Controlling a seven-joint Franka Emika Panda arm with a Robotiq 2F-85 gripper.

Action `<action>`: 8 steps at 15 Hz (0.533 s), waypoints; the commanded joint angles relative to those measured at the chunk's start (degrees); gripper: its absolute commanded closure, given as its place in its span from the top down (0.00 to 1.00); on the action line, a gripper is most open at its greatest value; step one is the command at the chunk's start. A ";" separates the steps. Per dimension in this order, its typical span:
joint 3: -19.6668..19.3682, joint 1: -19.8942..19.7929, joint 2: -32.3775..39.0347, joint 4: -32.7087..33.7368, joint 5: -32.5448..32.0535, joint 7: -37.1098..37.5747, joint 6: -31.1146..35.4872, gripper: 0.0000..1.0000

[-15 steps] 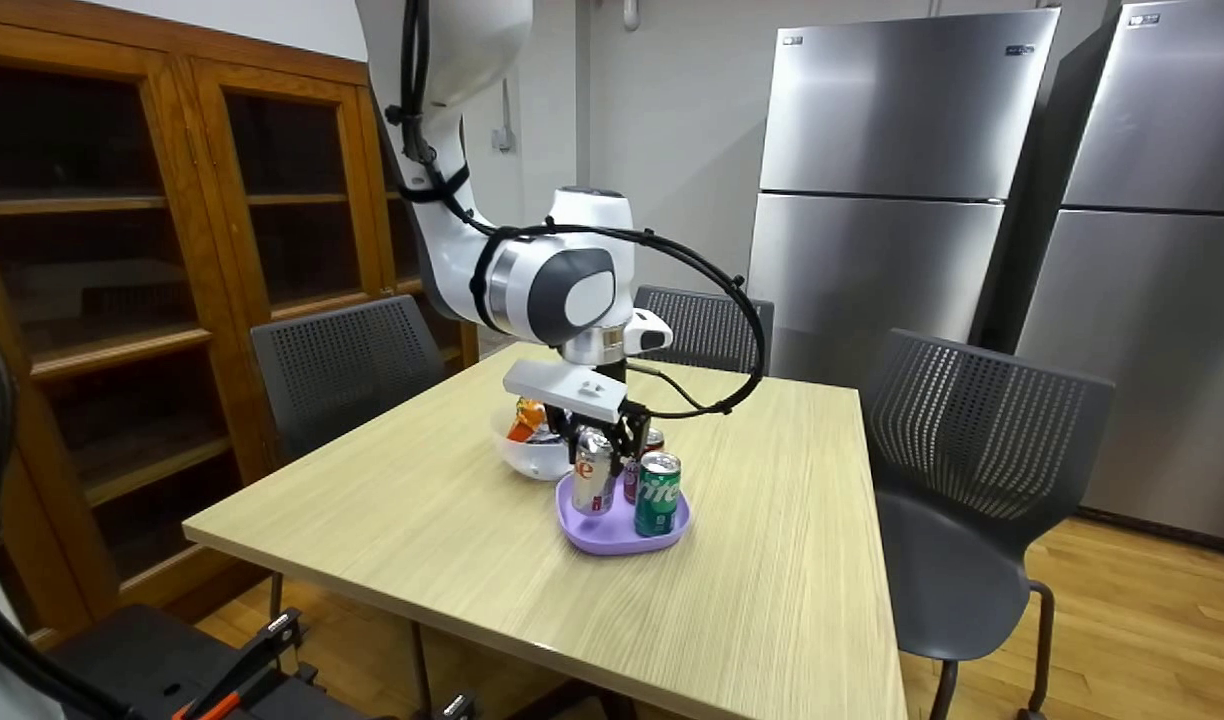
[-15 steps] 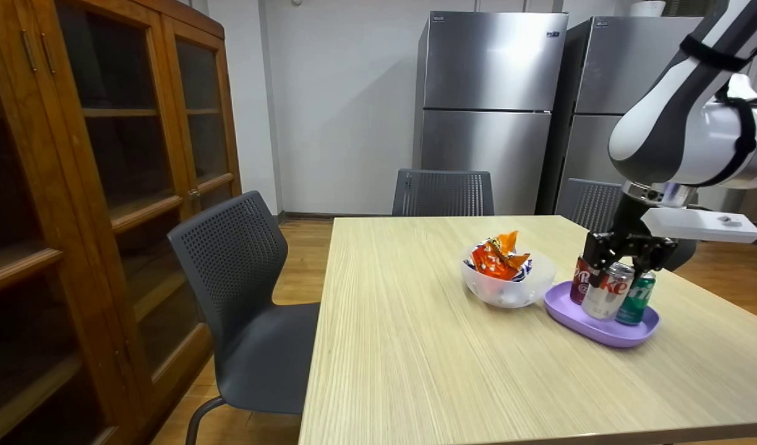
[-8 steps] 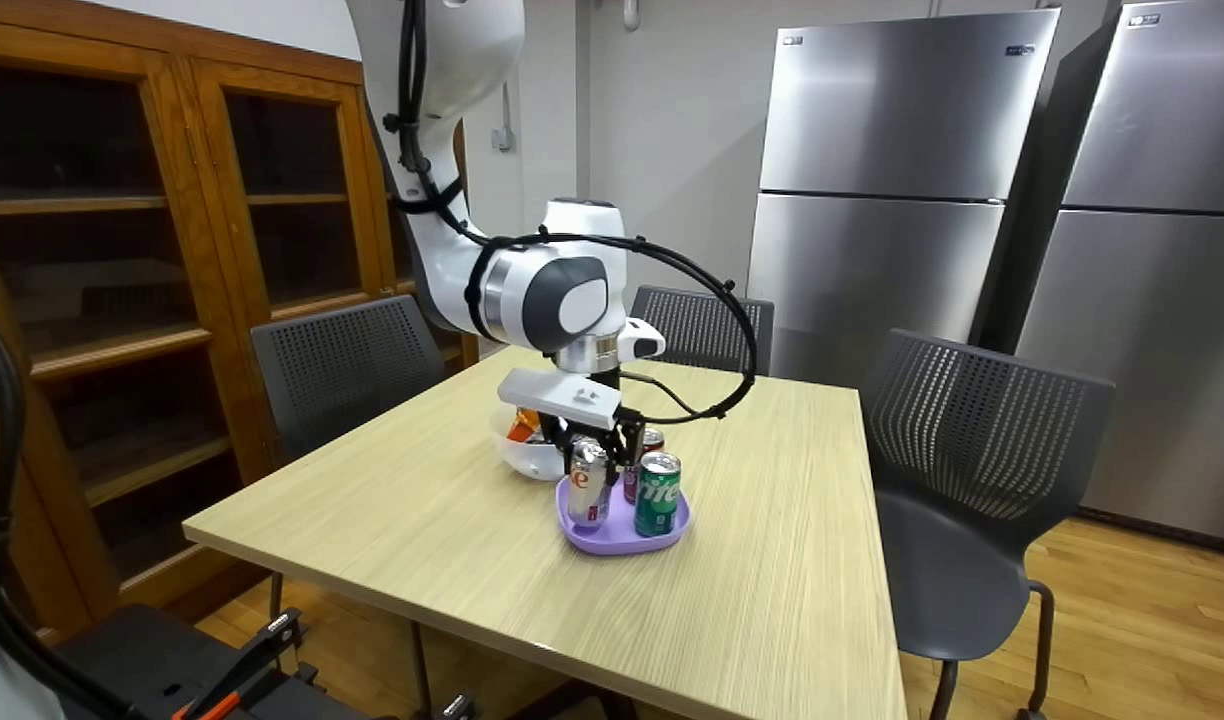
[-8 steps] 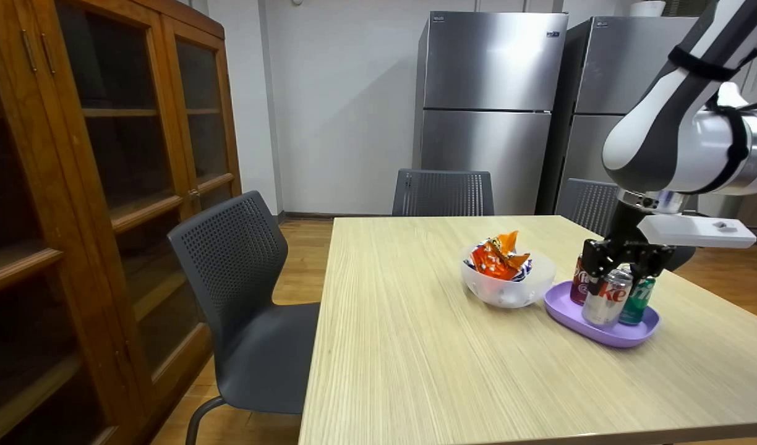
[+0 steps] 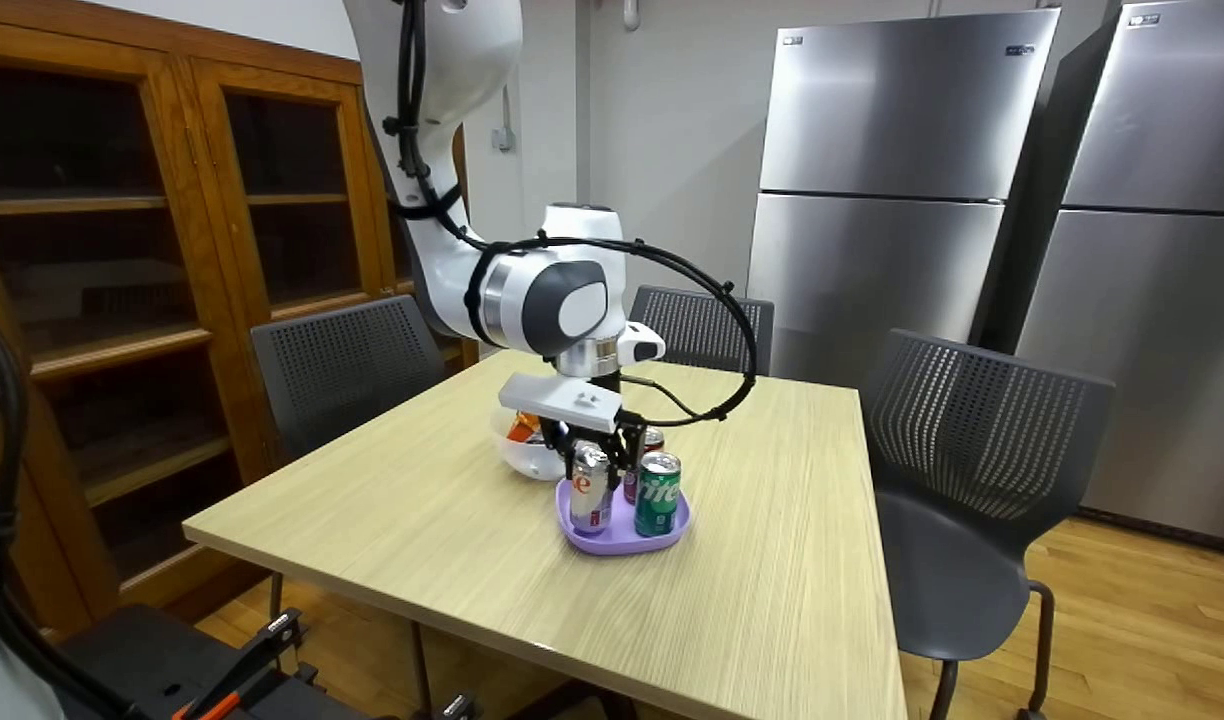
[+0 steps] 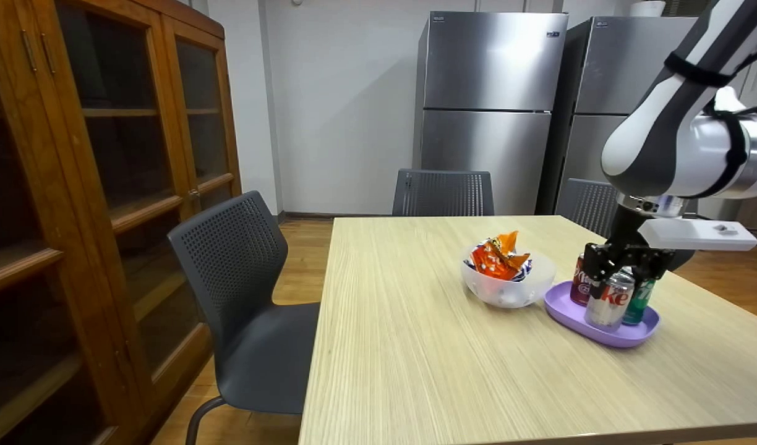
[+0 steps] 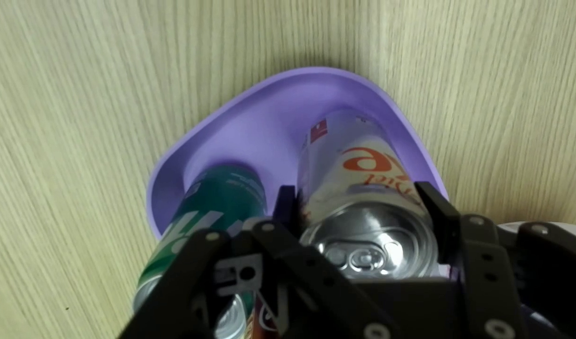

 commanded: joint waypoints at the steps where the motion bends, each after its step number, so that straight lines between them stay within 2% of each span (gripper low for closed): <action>1: -1.41 1.67 -0.44 0.08 -0.41 0.40 0.53 0.91; 3: -1.48 1.89 -0.93 -0.30 -0.38 0.31 0.81 1.00; 8: -0.71 1.52 -3.94 -2.17 0.11 -0.50 1.13 1.00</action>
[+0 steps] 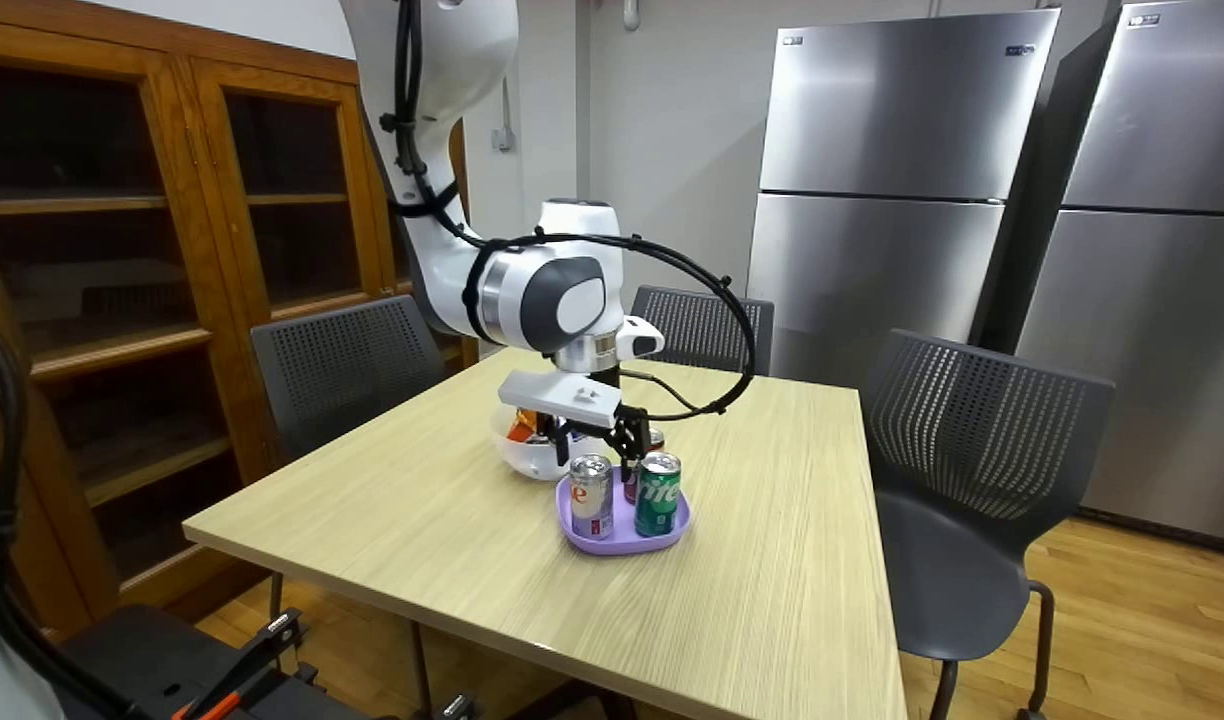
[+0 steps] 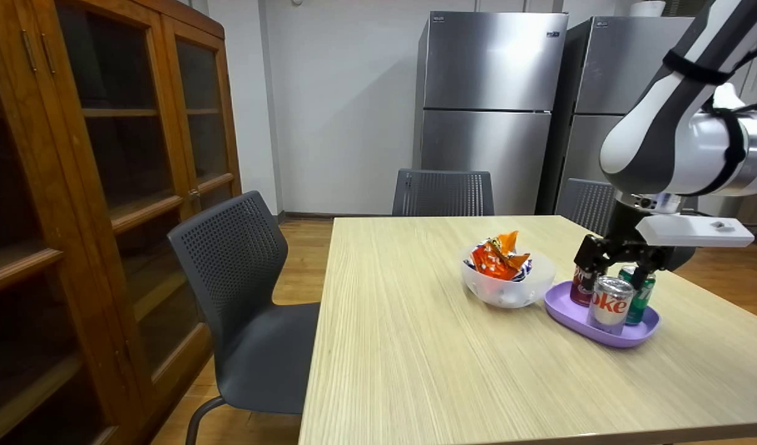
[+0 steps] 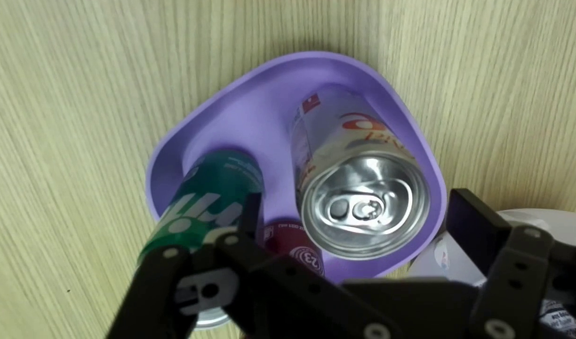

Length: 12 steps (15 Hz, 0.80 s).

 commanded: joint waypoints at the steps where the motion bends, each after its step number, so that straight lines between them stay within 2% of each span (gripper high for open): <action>1: 0.21 0.36 -4.78 -2.82 0.28 -1.07 -0.38 1.00; 7: 0.57 0.93 -13.60 -8.35 0.28 -3.27 -1.23 1.00; 10: 0.82 1.51 -18.89 -11.56 1.04 -5.73 -4.16 1.00; 11: -0.58 2.28 -13.13 -7.91 0.42 -3.22 -1.23 1.00; 12: -0.74 2.63 -14.69 -8.93 0.36 -3.57 -1.96 1.00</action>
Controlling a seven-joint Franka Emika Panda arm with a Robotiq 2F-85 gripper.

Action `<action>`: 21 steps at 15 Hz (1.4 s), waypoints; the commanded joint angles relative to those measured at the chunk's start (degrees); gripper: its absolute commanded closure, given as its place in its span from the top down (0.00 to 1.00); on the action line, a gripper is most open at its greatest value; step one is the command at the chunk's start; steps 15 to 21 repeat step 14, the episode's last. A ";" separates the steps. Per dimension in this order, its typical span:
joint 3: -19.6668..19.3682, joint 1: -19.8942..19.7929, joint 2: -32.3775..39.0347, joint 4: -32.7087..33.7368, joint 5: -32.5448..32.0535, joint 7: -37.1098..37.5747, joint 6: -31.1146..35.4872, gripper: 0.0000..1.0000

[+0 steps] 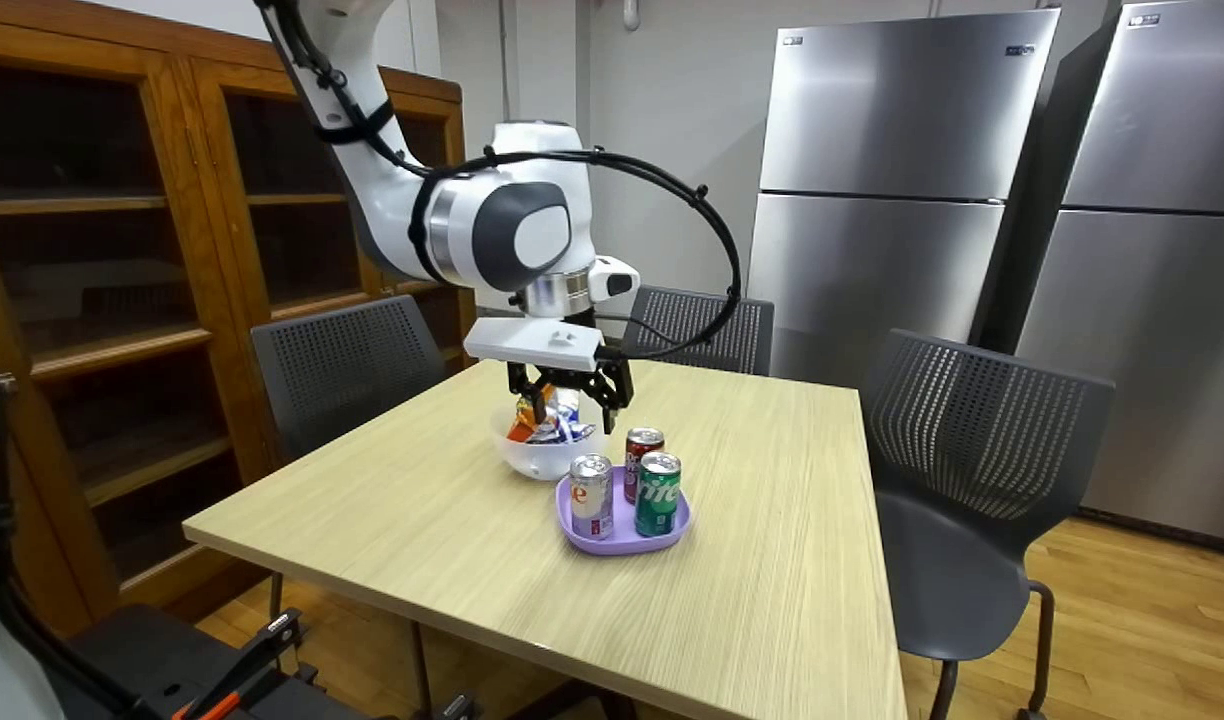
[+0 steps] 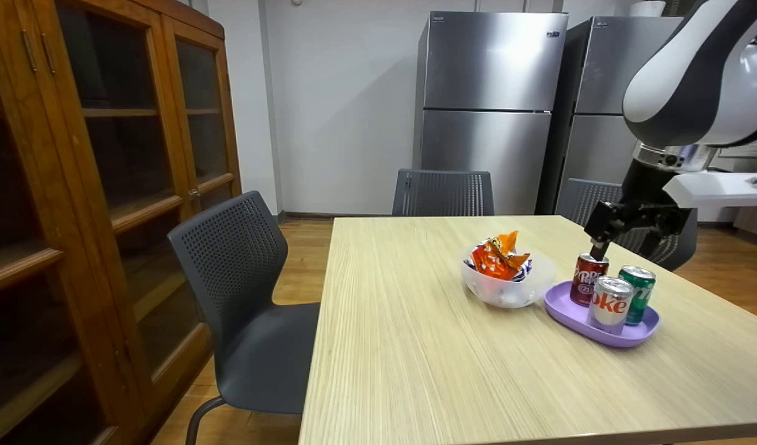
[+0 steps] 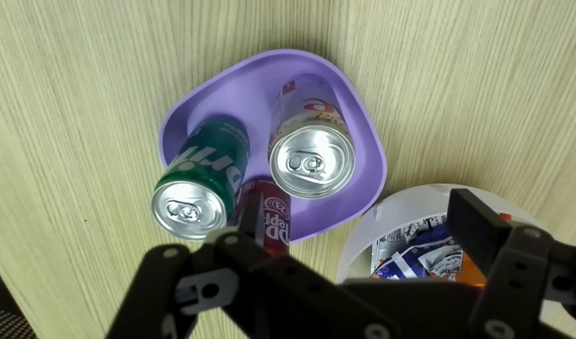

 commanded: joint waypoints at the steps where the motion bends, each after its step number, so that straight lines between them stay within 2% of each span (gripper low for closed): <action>1: -1.60 1.84 -1.13 -0.75 0.30 -0.22 -0.38 1.00; 21: -1.72 2.02 -2.27 -1.82 0.23 -0.51 -0.59 1.00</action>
